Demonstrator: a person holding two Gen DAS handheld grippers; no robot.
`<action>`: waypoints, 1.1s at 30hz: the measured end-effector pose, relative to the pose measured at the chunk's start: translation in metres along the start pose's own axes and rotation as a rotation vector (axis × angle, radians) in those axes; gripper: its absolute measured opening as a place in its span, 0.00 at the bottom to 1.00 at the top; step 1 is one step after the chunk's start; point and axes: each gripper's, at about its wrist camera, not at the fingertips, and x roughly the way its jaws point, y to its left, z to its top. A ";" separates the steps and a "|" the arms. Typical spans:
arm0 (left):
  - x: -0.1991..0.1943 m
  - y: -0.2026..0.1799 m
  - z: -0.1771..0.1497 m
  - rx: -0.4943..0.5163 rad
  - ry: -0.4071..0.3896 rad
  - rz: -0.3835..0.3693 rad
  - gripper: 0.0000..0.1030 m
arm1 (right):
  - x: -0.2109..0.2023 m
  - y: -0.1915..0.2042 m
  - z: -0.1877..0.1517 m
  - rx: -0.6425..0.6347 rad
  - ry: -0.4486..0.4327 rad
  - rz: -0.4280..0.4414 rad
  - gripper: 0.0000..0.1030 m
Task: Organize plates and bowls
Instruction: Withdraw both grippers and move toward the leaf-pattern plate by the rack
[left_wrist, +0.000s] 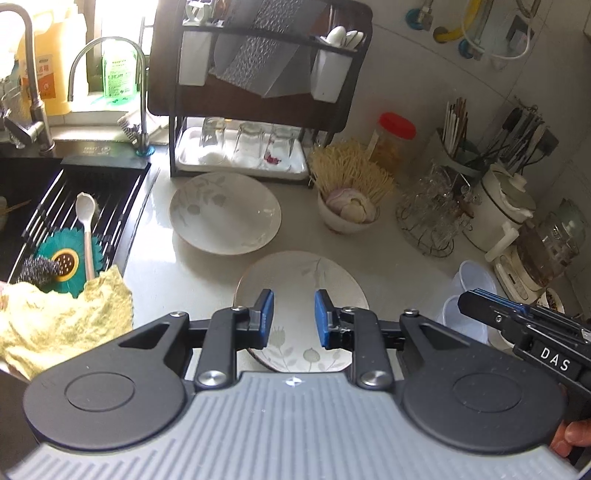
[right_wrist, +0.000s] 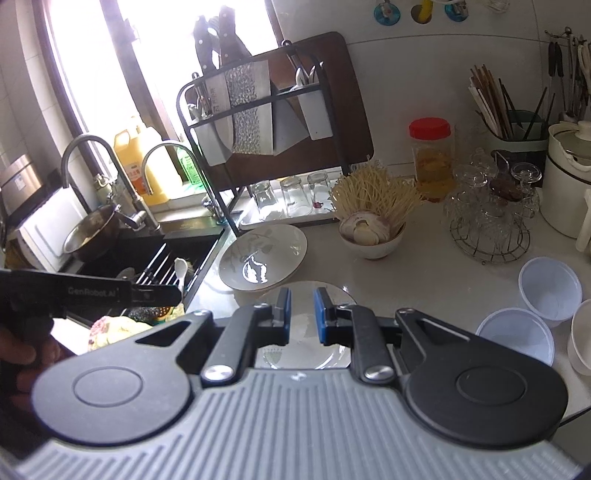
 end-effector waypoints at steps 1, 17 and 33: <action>0.001 0.000 -0.001 -0.007 0.003 0.001 0.30 | 0.001 0.000 -0.001 -0.003 0.005 0.003 0.17; 0.004 0.006 0.005 -0.052 0.014 0.047 0.53 | 0.016 -0.003 0.005 -0.013 0.041 0.016 0.44; 0.038 0.038 0.057 0.009 0.004 0.060 0.62 | 0.059 0.004 0.037 0.025 0.045 -0.034 0.61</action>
